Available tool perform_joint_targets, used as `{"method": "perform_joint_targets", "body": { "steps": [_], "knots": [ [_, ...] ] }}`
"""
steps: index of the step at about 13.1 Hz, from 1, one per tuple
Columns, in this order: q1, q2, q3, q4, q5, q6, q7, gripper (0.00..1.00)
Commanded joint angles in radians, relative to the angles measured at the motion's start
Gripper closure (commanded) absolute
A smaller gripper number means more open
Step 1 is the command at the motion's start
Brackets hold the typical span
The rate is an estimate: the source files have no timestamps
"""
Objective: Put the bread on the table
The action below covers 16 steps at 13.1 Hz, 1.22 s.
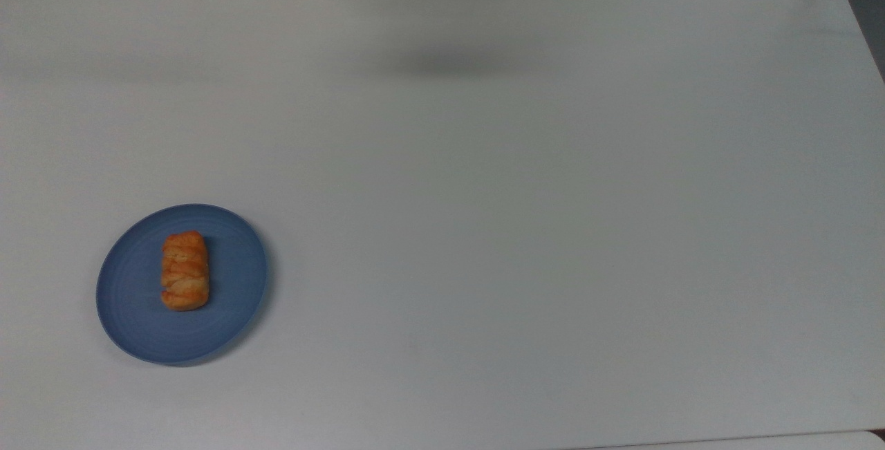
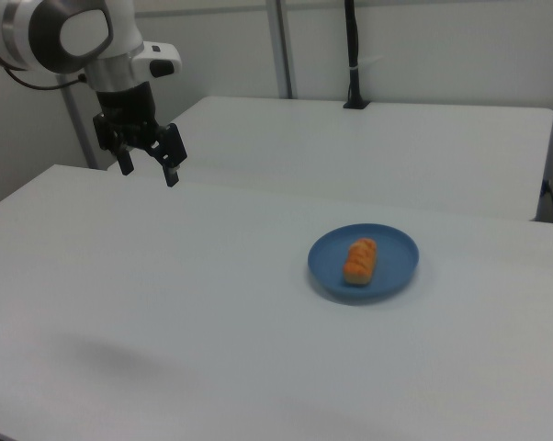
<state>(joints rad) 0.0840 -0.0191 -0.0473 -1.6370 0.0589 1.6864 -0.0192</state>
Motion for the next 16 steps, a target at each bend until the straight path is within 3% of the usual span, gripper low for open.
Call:
{"method": "perform_joint_targets", "body": {
  "steps": [1,13,16],
  "knots": [
    [0.003,-0.015,-0.005,-0.015,-0.019,0.012,-0.016,0.0],
    [0.011,-0.002,-0.005,-0.012,-0.019,0.021,-0.021,0.0],
    [0.006,0.057,-0.006,0.045,-0.022,0.022,-0.121,0.0]
  ]
}}
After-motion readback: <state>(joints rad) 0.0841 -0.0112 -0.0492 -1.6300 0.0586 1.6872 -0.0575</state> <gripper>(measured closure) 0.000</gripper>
